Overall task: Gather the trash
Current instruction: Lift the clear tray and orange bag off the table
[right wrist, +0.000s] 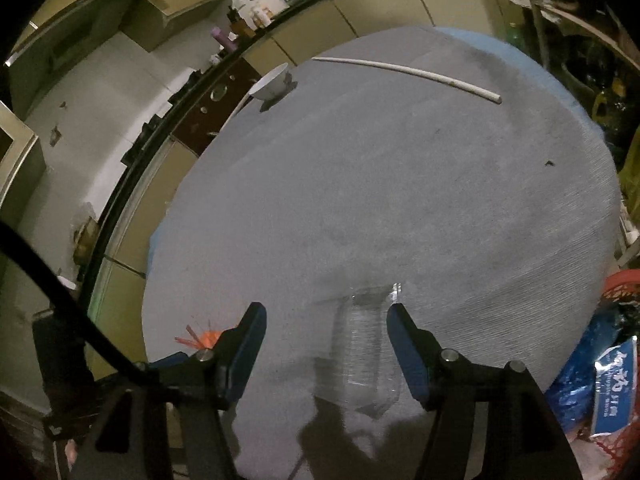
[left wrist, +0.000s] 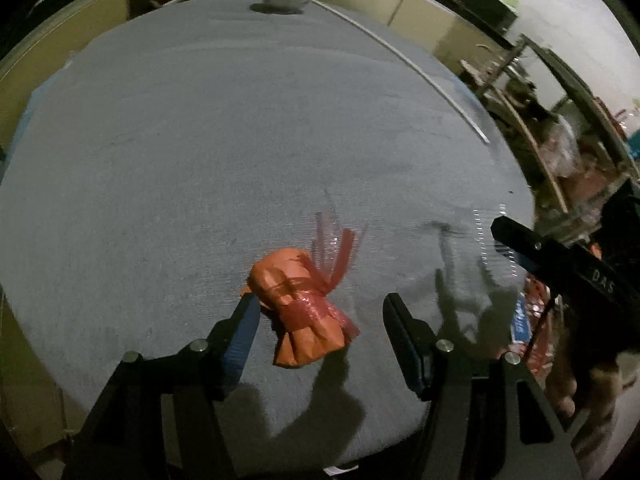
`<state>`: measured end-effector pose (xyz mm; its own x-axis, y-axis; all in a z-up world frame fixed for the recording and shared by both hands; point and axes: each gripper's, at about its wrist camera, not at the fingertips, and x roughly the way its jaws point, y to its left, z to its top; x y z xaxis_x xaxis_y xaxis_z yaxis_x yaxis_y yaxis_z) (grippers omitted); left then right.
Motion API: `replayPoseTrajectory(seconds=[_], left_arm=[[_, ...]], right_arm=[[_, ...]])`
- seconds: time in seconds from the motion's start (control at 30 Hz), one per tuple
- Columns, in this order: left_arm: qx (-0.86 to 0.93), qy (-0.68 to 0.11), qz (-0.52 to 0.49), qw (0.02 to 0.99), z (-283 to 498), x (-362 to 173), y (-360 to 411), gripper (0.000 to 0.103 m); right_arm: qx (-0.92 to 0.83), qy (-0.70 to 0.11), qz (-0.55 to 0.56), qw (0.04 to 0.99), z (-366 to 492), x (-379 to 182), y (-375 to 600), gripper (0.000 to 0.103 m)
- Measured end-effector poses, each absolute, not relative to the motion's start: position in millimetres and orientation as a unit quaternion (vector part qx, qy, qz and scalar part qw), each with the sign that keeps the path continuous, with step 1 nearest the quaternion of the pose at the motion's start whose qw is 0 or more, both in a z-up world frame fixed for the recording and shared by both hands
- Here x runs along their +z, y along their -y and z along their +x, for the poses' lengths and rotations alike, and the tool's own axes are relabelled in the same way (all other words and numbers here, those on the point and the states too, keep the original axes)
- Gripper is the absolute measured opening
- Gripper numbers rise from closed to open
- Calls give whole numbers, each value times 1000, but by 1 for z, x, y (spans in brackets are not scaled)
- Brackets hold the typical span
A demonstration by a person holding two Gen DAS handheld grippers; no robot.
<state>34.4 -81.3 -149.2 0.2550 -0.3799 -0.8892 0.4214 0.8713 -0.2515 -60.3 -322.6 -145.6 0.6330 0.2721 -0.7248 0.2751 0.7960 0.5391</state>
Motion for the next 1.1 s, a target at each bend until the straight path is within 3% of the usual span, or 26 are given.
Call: replayPoseTrajectory(seconds=[0.17,0.3,0.33,0.87,1.1], left_arm=[[-235,-567,26,789,34,-168,91,63],[-226,-558,40,798,31,-173,90,38],[-225,-558,40,798,31,-173,89,37],[-198,-537,13,820,35,-164,32,36],[-197,-526,8,827,36,-158,23,36]], right_arm=[[-25,-451,307,838,-62,-163,324,66],[-17,-445,320,837,-65,-170,324,66],[-17,-445,323,835,-67,-171,326,66],[173,-357,418,817,-73,-127,299,66],[42,-375,358,854,-80,-121,317,66]])
